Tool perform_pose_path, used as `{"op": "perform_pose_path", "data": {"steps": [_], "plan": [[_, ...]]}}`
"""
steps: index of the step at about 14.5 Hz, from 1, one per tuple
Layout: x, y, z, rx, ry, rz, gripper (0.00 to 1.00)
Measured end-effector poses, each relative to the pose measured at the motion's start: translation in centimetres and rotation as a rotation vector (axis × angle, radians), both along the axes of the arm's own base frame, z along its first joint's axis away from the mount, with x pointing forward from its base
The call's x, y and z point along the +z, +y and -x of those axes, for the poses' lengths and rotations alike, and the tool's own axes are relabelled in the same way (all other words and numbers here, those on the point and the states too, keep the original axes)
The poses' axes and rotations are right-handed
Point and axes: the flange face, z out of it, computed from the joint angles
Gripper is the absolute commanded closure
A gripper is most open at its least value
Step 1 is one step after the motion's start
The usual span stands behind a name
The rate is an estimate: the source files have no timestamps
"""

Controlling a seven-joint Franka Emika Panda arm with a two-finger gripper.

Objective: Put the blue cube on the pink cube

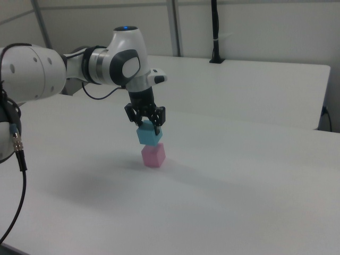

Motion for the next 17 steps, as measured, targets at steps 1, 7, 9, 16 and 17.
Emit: {"op": "perform_pose_path", "data": {"steps": [1, 7, 9, 16, 17], "plan": [[-0.6, 0.5, -0.3, 0.009, -0.001, 0.001, 0.63], [-2.5, 1.6, -0.7, 0.021, 0.010, -0.001, 0.59], [-2.7, 1.5, -0.8, 0.020, 0.014, 0.000, 0.27], [-2.6, 0.4, -0.9, -0.052, 0.007, 0.003, 0.00], [-2.1, -0.1, -1.0, -0.062, -0.004, 0.003, 0.00]]}}
